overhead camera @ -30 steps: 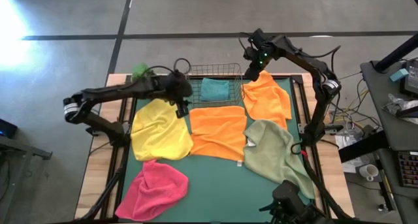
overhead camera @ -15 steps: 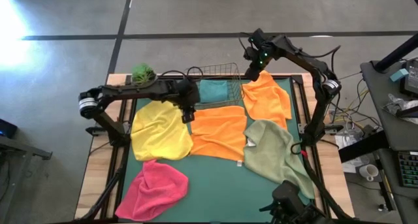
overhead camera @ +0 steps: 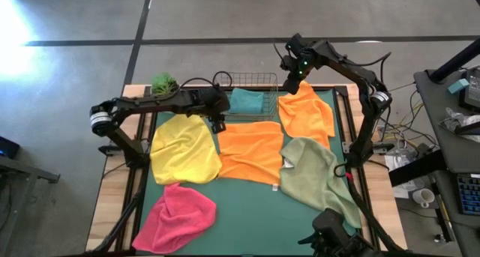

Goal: Fold microfiber towels
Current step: Adjust the wire basket, then fold the left orange microfiber cloth

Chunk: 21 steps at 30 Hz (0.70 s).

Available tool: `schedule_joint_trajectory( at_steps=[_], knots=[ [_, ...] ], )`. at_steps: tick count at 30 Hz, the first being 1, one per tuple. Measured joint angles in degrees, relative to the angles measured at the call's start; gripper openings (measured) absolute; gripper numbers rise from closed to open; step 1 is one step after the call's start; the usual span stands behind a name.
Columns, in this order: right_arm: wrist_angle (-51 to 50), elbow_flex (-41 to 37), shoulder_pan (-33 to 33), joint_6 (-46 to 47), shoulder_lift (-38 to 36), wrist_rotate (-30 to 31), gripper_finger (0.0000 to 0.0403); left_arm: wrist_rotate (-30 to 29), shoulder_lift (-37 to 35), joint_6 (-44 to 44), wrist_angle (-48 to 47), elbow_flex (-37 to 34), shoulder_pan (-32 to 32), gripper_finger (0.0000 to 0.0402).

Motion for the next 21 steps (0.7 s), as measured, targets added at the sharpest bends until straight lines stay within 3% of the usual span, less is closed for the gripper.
schedule_joint_trajectory(
  at_steps=[10, 21],
  knots=[
    [-0.17, -0.02, 0.01, -1.40, -0.98, -0.02, 0.0009, -0.16, -1.74, -0.42, -1.94, 2.67, -0.04, 0.0143],
    [-3.12, -1.10, 3.22, -0.15, -9.80, -0.57, 0.0009, -0.11, -8.93, -0.44, -6.68, 4.68, -1.13, 0.0143]
  ],
)
